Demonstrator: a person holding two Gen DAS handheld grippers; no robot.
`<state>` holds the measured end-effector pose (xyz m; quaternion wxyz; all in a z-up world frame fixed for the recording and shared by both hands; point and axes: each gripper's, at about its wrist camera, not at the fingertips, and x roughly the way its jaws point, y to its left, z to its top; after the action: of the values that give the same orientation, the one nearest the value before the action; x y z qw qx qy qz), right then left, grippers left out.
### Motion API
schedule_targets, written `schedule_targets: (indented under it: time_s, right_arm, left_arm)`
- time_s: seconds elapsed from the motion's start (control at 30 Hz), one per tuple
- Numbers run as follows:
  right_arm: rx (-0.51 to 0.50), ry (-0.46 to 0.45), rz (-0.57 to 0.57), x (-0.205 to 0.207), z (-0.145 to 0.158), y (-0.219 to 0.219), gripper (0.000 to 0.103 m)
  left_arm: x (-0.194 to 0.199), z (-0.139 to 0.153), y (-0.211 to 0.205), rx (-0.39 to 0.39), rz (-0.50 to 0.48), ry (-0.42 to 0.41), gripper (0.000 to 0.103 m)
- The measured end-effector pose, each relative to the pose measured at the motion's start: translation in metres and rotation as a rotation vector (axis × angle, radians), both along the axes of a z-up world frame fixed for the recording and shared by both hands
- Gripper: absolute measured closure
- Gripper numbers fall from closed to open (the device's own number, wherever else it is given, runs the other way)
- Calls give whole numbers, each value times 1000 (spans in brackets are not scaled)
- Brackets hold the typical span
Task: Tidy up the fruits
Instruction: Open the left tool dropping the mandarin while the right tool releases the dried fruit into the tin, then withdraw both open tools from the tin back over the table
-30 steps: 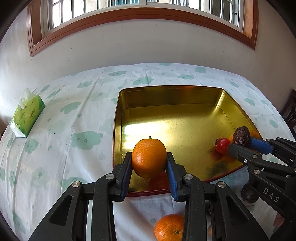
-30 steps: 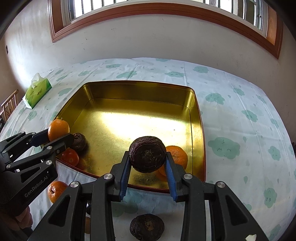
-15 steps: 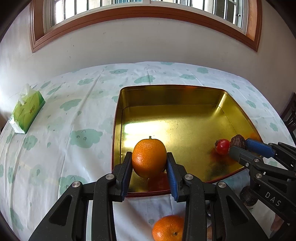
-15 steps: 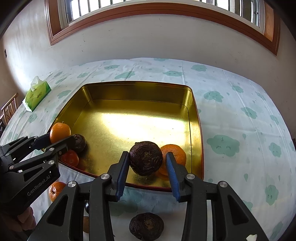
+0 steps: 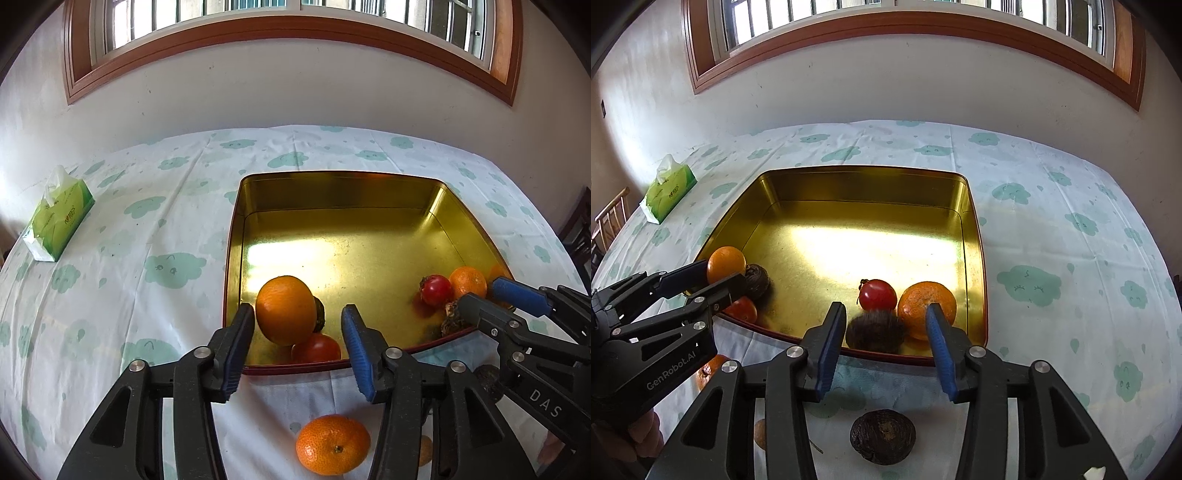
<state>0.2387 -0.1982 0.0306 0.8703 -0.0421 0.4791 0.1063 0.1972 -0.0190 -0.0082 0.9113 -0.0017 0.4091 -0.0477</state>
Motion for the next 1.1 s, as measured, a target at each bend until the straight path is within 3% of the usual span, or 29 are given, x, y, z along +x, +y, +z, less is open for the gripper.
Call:
schedule_targets:
  time_s: [0.53,1.1]
  right_arm:
    - [13,-35,0,-50,22,-16,61]
    - [-3,54,-39,-124,-15,-51,61]
  left_arm:
    - [-61,20,12,-31,-7,-50,48]
    - [-136,-29,31,-29,10,35,48]
